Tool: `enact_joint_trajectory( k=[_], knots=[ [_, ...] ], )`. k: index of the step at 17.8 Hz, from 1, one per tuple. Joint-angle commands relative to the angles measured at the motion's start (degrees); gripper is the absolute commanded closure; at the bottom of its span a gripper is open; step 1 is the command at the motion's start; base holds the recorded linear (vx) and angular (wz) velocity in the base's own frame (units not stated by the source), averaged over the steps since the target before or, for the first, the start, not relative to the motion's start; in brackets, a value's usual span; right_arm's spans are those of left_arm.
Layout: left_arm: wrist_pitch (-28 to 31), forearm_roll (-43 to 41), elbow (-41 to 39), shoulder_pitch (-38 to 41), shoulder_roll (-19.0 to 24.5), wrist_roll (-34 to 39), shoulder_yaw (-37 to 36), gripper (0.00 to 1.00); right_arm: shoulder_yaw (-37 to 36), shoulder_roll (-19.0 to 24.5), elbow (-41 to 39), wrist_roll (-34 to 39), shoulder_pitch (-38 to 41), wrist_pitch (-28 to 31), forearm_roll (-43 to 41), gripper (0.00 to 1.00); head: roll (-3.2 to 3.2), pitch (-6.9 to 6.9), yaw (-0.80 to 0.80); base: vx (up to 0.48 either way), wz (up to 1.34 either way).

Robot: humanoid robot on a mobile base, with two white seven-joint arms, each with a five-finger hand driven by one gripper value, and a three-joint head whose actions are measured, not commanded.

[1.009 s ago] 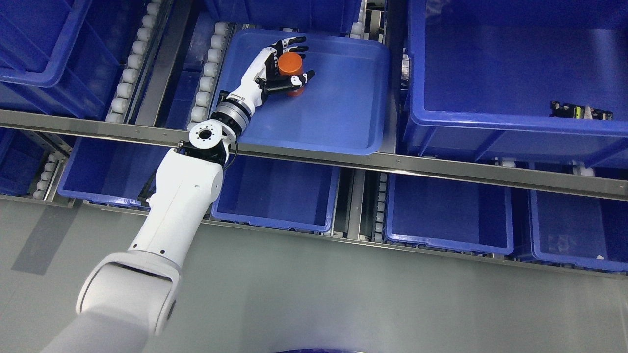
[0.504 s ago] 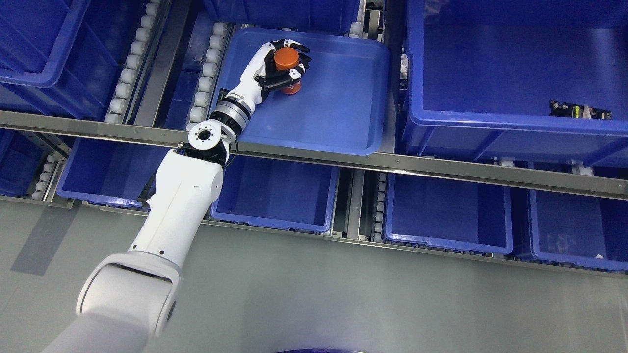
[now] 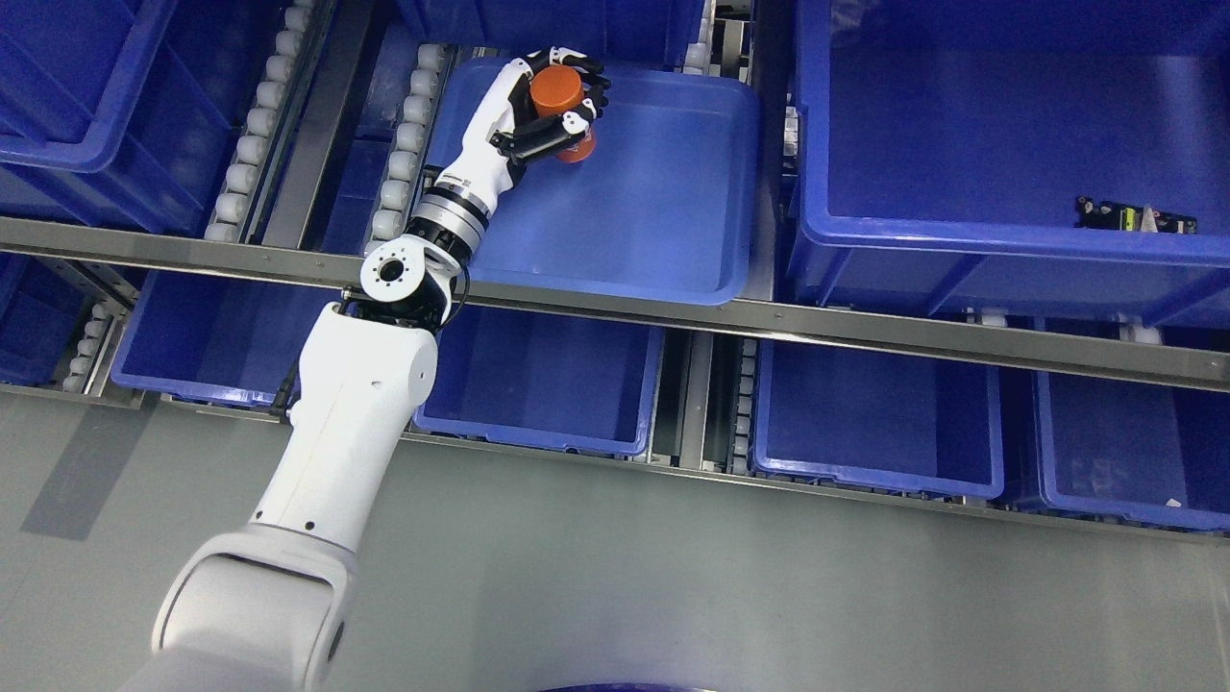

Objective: Grab orange capacitor from left shelf to right desk
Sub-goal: 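Lift the orange capacitor up and out of the blue bin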

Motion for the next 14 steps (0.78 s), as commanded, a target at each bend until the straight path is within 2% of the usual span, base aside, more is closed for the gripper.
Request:
enact_joint_trajectory(
  k=[1,4,7,11,14],
  knots=[
    [-2.56,0.97,-27.79,8.28,1.00,6.70,2.91,0.97,-0.97,-1.00,-1.00,0.02,1.32,0.00,0.18,0.00,0.00,0.00,0.00,0.000,0.00],
    [-10.90,0.88,-32.55,12.33,1.00,7.85,2.38,0.98,-0.97,-1.00,-1.00,0.02,1.32,-0.08,0.18,0.00,0.00,0.00,0.00,0.000,0.00],
    [-16.00,0.88,-36.59,17.77,1.00,7.41,1.68,0.98,-0.97,-1.00,-1.00,0.02,1.32,0.00,0.18,0.00,0.00,0.00,0.00,0.000,0.00],
    [-19.08,0.80,-39.77,28.14,1.00,7.15,2.38,0.98,-0.97,-1.00,-1.00,0.02,1.32,-0.08,0.18,0.00,0.00,0.00,0.00,0.000,0.00],
    [-20.59,0.80,-39.77,30.70,3.25,7.24,4.04,0.98,-0.97,-1.00,-1.00,-0.07,1.32,0.00,0.18,0.00,0.00,0.00,0.00,0.000,0.00]
  ],
)
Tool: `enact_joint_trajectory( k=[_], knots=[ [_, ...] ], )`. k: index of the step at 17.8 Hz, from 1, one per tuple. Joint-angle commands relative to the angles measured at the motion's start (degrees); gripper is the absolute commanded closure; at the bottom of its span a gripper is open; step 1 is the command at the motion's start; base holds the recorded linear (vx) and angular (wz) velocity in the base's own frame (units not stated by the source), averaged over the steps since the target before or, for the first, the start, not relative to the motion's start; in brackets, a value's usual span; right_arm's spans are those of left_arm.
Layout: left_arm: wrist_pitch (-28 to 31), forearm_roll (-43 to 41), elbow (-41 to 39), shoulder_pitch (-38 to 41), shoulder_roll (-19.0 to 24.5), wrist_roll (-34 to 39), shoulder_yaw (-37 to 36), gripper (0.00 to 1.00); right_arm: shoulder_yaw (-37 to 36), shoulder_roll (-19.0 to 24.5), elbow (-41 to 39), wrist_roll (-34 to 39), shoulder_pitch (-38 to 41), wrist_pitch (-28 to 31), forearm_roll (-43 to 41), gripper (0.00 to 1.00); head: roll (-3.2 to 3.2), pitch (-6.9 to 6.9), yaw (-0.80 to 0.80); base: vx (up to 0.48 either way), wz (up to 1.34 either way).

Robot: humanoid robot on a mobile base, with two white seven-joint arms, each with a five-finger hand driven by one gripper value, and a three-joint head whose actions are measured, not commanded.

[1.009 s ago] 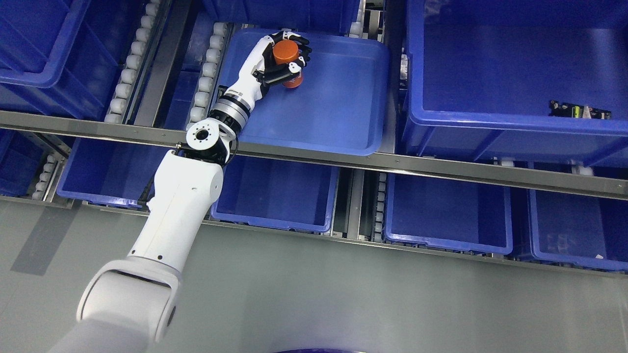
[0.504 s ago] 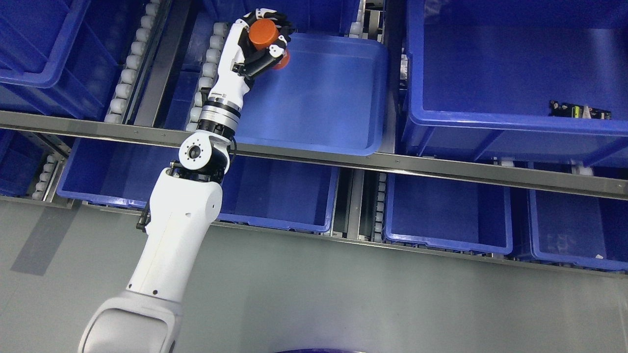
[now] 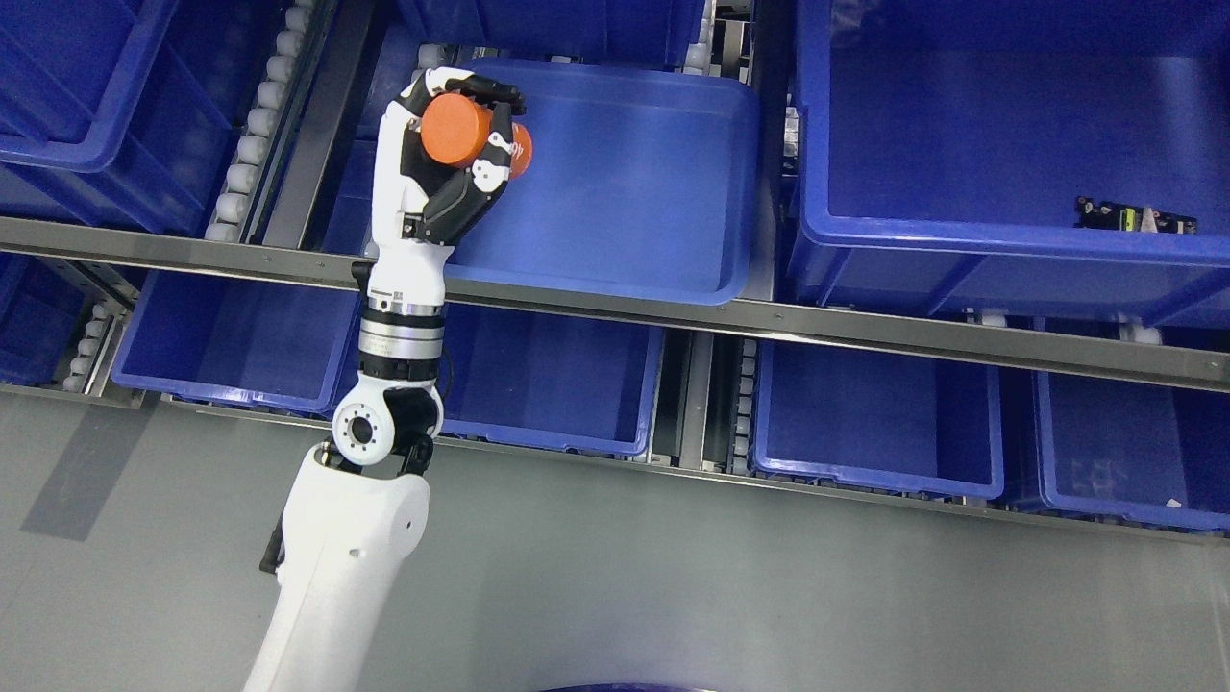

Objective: Grab orange capacitor from left shelf to right desk
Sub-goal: 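Lift the orange capacitor up and out of the blue bin, then carry the held capacitor while turning toward the steel table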

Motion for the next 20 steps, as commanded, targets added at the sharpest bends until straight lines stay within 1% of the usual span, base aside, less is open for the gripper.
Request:
enact_joint_trajectory(
  k=[1,5,8,12,20],
  knots=[
    [-1.10,0.04,-10.91,7.64,2.95,-0.13,3.17,0.98,-0.97,-1.00,-1.00,0.07,1.32,-0.30,0.18,0.00,0.00,0.00,0.00,0.000,0.00],
    [-0.92,0.04,-10.91,11.06,3.12,-0.13,3.27,0.98,-0.97,-1.00,-1.00,0.07,1.32,-0.30,0.18,0.00,0.00,0.00,0.00,0.000,0.00],
    [-0.74,0.04,-10.91,12.21,3.04,-0.05,3.27,0.98,-0.97,-1.00,-1.00,0.16,1.32,-0.39,0.18,0.00,0.00,0.00,0.00,-0.017,0.00],
    [-0.22,0.04,-10.82,12.13,2.51,-0.13,2.65,0.98,-0.97,-1.00,-1.00,0.16,1.32,-0.30,0.18,0.00,0.00,0.00,0.00,-0.065,-0.05],
    [3.12,0.04,-10.82,10.99,2.07,-0.13,2.48,0.98,-0.97,-1.00,-1.00,0.07,1.32,-0.30,0.18,0.00,0.00,0.00,0.00,-0.143,-0.13]
  ],
)
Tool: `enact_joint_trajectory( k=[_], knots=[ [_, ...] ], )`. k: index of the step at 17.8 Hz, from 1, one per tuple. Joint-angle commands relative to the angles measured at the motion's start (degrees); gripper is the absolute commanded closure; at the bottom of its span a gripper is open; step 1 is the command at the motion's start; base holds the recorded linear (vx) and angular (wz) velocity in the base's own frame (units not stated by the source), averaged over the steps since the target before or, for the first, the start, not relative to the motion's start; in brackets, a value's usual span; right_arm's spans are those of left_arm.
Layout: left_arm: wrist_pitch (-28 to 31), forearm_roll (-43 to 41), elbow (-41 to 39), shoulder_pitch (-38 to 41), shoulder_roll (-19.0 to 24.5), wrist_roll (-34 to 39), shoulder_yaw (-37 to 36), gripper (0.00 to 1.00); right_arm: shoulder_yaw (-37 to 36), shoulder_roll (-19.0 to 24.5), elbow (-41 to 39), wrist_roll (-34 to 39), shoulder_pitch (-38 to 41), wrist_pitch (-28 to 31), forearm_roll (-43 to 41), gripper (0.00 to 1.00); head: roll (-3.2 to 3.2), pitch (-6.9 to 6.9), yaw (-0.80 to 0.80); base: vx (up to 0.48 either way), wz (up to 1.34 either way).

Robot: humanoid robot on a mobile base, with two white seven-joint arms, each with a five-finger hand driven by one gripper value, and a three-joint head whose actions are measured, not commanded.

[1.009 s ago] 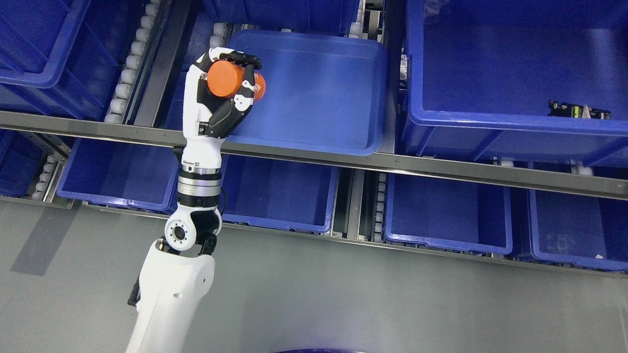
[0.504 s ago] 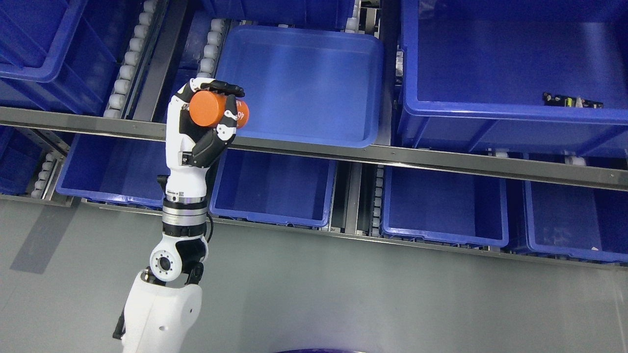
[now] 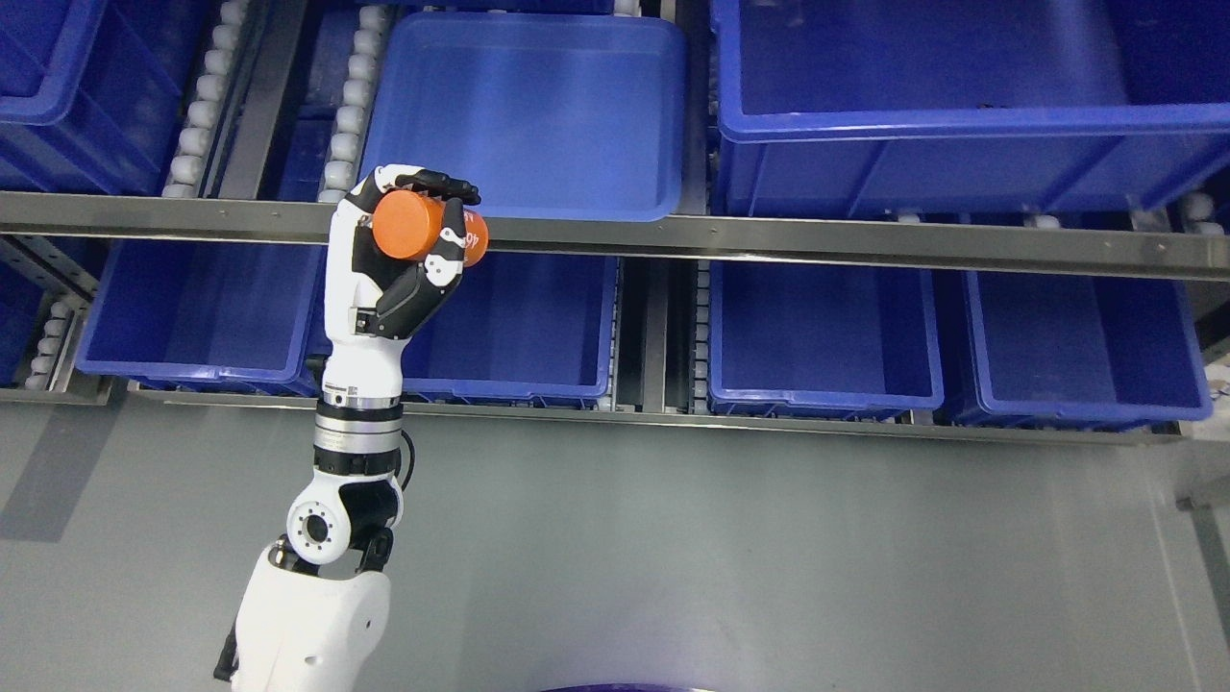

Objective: Grab orange capacitor from left shelf to right desk
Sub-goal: 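Carry the held capacitor while turning toward the steel table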

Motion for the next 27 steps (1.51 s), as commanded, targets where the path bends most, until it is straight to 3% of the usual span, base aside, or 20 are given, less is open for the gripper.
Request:
enact_joint_trajectory(
  k=[1,6,14,27],
  knots=[
    [1.22,0.00,-1.31,-0.75,-0.17,-0.04,0.08,0.98,-0.97,-1.00,-1.00,0.03,1.31,0.05,0.18,0.00,0.00,0.00,0.00,-0.151,-0.31],
    [4.55,0.00,-1.22,-2.86,0.01,-0.04,0.17,0.98,-0.97,-1.00,-1.00,0.03,1.31,0.05,0.18,0.00,0.00,0.00,0.00,-0.060,-0.51],
    [4.73,0.09,-1.31,-8.39,-0.34,-0.04,1.75,0.98,-0.97,-1.00,-1.00,-0.06,1.31,-0.04,0.18,0.00,0.00,0.00,0.00,0.043,-0.46],
    [4.91,0.09,-1.22,-8.40,-1.54,-0.04,-6.34,0.98,-1.05,-1.00,-1.00,0.03,1.31,0.05,0.18,0.00,0.00,0.00,0.00,0.118,-1.10]
  ],
)
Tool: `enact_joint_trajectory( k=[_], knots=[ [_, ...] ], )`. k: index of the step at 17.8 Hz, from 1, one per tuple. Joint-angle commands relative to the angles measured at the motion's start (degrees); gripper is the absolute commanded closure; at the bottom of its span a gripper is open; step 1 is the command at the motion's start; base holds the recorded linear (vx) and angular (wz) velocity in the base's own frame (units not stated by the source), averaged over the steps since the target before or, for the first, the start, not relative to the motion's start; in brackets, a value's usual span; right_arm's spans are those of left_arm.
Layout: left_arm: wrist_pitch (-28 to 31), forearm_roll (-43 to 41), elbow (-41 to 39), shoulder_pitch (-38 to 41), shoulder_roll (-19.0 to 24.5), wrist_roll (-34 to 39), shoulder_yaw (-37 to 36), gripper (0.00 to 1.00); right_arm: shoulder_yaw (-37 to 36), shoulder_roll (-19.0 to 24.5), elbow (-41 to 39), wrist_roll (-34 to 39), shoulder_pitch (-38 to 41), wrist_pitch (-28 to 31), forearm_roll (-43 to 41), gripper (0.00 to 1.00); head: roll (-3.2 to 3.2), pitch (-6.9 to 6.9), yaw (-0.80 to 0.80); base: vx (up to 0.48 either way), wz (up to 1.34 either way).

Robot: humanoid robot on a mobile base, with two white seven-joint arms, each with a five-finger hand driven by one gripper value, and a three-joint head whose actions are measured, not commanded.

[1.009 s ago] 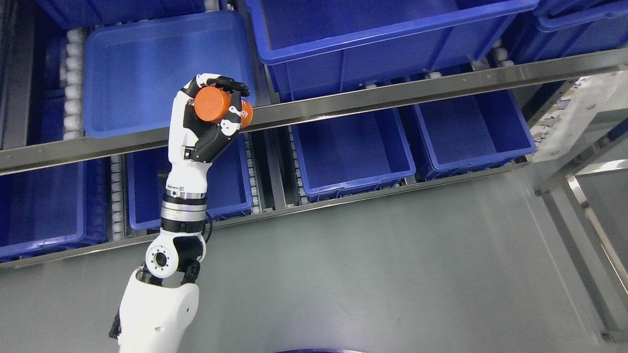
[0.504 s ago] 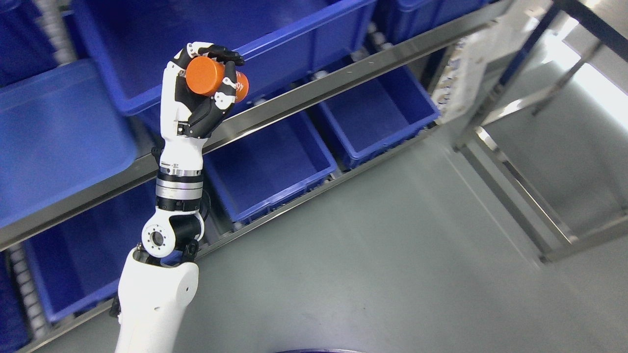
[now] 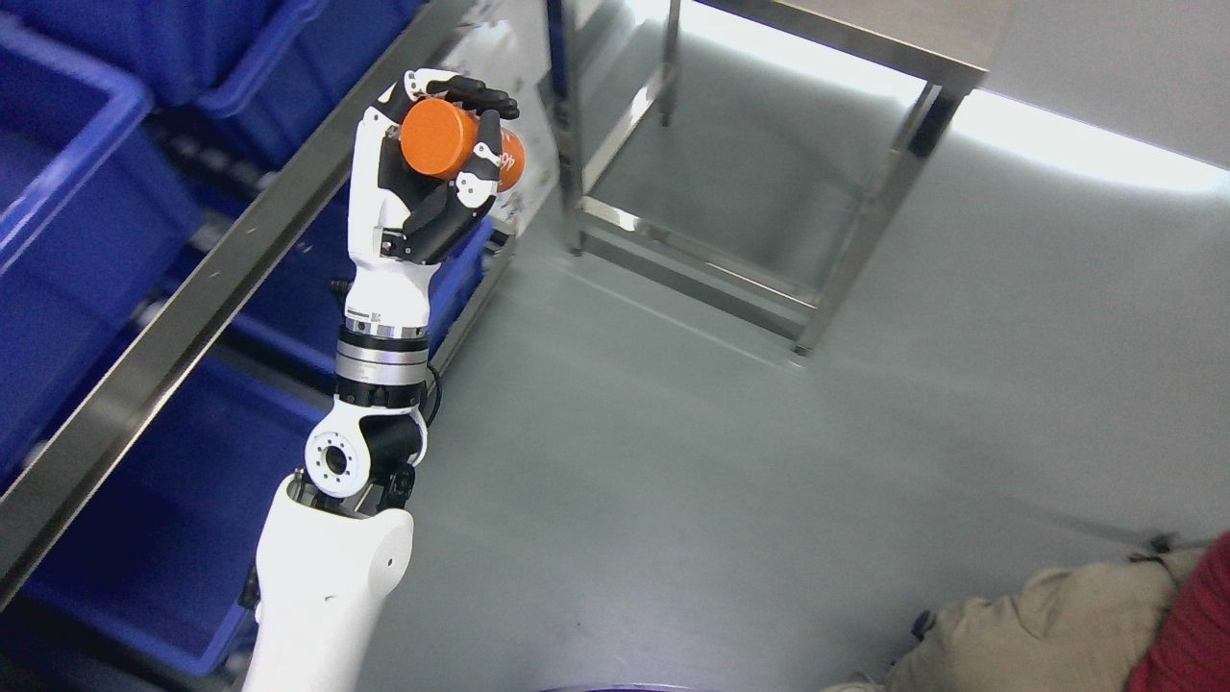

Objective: Grab orange capacitor from left shelf to right desk
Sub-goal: 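Carry the held capacitor while turning toward the steel table, then lower the capacitor into the red tray and open the left hand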

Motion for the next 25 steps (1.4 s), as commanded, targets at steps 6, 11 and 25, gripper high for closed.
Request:
enact_joint_trajectory(
  k=[6,11,25],
  knots=[
    [1.23,0.01,0.00,-0.73,0.31,-0.14,-4.36,0.98,-0.97,-1.00,-1.00,-0.09,1.31,0.14,0.18,0.00,0.00,0.02,0.00,0.213,-0.84],
    [4.91,0.01,0.35,-2.49,0.31,0.04,-4.10,0.97,-0.97,-1.00,-1.00,0.00,1.31,0.14,0.18,0.00,0.00,0.03,0.00,0.293,-0.42],
    [20.98,-0.17,17.91,-23.13,0.31,1.45,4.86,0.96,-0.97,-1.00,-1.00,0.00,1.31,0.14,0.18,0.00,0.00,0.03,0.00,0.273,0.00]
  ],
)
